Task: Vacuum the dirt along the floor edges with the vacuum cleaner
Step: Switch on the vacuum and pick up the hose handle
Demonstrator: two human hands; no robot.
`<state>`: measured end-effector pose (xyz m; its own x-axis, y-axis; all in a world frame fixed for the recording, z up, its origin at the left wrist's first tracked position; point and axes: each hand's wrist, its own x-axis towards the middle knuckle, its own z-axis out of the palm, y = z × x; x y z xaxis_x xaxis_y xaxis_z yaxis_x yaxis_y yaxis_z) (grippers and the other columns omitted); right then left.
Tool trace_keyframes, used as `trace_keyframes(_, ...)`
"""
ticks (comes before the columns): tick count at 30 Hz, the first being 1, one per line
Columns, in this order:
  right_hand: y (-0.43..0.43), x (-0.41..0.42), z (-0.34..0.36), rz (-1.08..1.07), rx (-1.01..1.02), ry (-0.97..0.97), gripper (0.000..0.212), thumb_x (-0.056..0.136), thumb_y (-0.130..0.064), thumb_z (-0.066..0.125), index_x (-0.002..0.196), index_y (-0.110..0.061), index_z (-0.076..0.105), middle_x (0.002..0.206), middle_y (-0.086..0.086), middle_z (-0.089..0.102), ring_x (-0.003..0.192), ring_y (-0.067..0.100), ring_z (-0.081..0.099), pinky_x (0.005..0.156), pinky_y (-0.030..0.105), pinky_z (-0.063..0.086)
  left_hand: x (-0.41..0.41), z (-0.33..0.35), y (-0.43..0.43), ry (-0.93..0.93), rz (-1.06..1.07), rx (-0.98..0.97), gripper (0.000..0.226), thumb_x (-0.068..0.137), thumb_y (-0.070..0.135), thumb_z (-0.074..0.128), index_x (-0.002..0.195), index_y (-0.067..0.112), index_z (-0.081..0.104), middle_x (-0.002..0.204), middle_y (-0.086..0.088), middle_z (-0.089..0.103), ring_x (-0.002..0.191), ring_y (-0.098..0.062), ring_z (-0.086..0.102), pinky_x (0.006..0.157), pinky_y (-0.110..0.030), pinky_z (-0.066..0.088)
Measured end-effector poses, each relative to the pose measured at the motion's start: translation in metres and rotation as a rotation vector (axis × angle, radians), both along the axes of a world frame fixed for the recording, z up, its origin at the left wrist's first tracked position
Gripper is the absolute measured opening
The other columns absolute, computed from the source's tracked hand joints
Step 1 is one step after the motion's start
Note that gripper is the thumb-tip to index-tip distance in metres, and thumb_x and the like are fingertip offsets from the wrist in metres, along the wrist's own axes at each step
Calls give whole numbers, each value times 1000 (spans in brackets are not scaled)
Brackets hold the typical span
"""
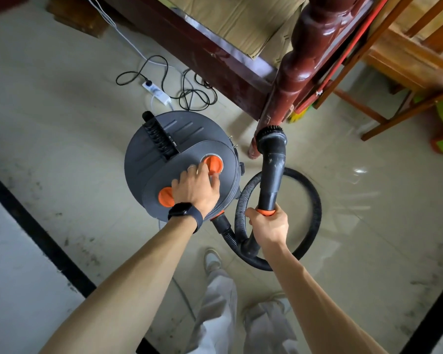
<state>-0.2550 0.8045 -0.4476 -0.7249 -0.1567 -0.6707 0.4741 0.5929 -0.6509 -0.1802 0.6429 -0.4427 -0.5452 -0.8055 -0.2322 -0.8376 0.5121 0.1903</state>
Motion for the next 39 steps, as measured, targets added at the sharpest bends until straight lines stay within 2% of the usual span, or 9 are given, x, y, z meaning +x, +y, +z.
trace_keyframes(4,1,9,4,110,35,5,21,74,-14,76,73,-17,55,50,-12,53,43,5,45,45,17,43,49,6,14,229,234,-17,25,85,32,67,93,13,52,92,-10,59,88,-37,55,69,-44,42)
trace_keyframes(8,-4,16,5,172,81,35,21,73,-14,76,78,-10,55,54,-10,50,50,13,44,43,18,42,86,4,9,165,463,35,30,90,43,61,89,15,50,90,-7,63,90,-37,58,70,-45,44)
trace_keyframes(14,-14,25,4,254,128,57,22,73,-18,79,74,-16,57,57,-6,52,53,17,47,46,22,41,90,-5,6,-14,326,-6,43,99,44,43,95,5,60,93,-17,65,91,-40,57,70,-45,42)
trace_keyframes(20,-21,30,-2,281,132,94,23,73,-22,82,78,-14,60,60,-3,56,55,19,50,39,12,37,83,-5,9,-110,241,30,31,100,32,43,97,4,55,81,-16,69,78,-37,65,72,-43,45)
trace_keyframes(25,-15,33,-5,293,153,89,20,74,-22,79,81,-15,61,64,-2,58,58,19,52,44,17,41,107,-1,-16,-307,-212,-402,27,86,35,68,73,12,61,52,-2,60,46,-21,58,55,-29,45)
trace_keyframes(29,-8,34,-1,245,143,57,20,73,-20,80,78,-17,61,63,-2,60,58,20,54,53,27,45,92,9,-15,-341,-108,-59,26,99,31,51,105,5,56,85,-10,72,80,-29,69,77,-36,45)
trace_keyframes(34,22,17,28,94,109,-23,21,72,-17,85,80,-15,66,64,2,69,61,24,65,60,30,51,71,32,-19,-637,-35,244,38,99,22,44,134,10,36,135,-13,56,127,-33,51,102,-39,35)
trace_keyframes(36,38,5,51,-4,71,-57,22,70,-15,86,76,-13,65,56,-1,66,56,22,61,62,35,53,61,55,-17,-764,-143,268,43,95,25,49,136,16,39,140,-8,50,131,-32,46,105,-41,35)
trace_keyframes(39,68,-11,94,-190,-34,-112,25,67,-17,87,75,-13,63,56,2,63,53,20,57,62,36,51,32,87,12,-496,-236,368,39,93,30,52,128,16,46,129,-12,57,119,-34,55,95,-41,44)
